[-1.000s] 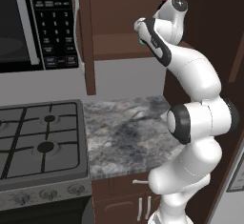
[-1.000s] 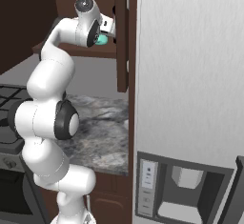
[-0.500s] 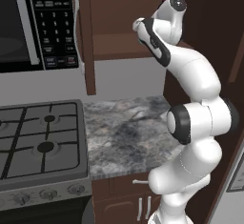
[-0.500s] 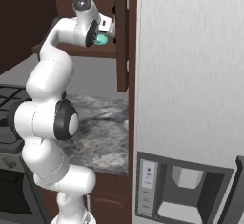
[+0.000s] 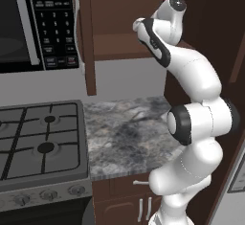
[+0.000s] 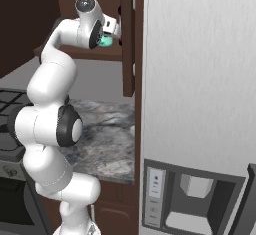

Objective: Open the cabinet directly in front. Then move the wine and the mug to the dining counter with the jar on it.

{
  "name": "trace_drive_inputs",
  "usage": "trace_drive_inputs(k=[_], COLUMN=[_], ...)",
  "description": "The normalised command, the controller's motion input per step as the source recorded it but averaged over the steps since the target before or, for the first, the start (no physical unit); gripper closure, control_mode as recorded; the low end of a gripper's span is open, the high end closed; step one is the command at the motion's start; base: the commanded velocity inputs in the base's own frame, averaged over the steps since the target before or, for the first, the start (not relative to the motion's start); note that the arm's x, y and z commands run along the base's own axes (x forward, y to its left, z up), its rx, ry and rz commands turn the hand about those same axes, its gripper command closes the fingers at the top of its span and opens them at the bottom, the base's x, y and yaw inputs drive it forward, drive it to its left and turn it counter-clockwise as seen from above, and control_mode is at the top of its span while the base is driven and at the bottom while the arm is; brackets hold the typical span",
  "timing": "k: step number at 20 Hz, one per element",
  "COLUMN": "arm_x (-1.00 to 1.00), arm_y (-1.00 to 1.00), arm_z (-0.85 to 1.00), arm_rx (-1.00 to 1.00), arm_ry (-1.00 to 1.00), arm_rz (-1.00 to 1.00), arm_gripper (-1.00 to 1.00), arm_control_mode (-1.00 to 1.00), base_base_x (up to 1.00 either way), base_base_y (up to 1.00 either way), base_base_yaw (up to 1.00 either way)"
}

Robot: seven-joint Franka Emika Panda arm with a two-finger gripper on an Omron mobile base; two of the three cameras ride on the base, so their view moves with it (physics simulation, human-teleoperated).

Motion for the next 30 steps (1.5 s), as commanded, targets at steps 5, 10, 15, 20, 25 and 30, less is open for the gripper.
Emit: trace_drive_inputs(k=[5,10,15,20,25,30], arm_x=[-0.32,-0.98,-1.00,-1.00,-1.00,-1.00], arm_y=[0.00,0.08,0.00,0.00,0.00,0.05], arm_z=[0.08,0.30,0.01,0.00,0.07,0.09], arm_rx=[0.00,0.00,0.00,0.01,0.04,0.01], arm_ry=[-0.02,-0.12,-0.19,-0.06,0.07,0.21], arm_rz=[0.00,0.00,0.00,0.00,0.00,0.00], arm_gripper=[1.00,1.00,1.00,1.00,1.00,1.00], arm_control_mode=[-1.00,-1.00,-1.00,-1.00,-1.00,-1.00], base_base_x=[0.00,0.00,0.00,0.00,0.00,0.00], base_base_y=[0.00,0.00,0.00,0.00,0.00,0.00], base_base_yaw=[0.00,0.00,0.00,0.00,0.00,0.00])
